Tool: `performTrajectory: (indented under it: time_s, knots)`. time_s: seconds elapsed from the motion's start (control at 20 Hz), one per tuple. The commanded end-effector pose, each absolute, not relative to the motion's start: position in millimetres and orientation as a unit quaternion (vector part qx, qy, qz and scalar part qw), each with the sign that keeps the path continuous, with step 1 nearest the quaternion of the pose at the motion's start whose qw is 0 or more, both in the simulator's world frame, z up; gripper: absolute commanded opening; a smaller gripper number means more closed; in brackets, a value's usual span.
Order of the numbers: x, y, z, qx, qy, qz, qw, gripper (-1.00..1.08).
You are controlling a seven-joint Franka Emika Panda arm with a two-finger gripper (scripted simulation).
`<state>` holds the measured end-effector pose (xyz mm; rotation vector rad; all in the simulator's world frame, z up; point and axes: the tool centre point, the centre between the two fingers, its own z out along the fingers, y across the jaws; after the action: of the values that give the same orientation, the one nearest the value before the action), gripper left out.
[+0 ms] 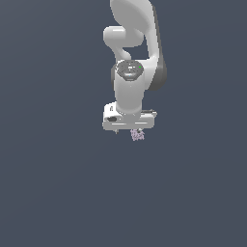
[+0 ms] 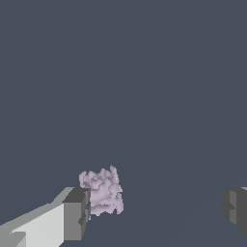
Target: Pick up the object and move it to a goal position.
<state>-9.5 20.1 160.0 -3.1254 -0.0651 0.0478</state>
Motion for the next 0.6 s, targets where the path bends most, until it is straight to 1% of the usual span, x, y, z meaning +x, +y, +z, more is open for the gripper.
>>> performTrajectory:
  time_s: [0.0, 0.55]
  knots:
    - [-9.5, 20.1, 160.0, -1.0, -0.021, 0.015, 0.008, 1.0]
    - [-21.1, 1.6, 143.1, -0.999, 0.011, 0.037, 0.013, 1.0]
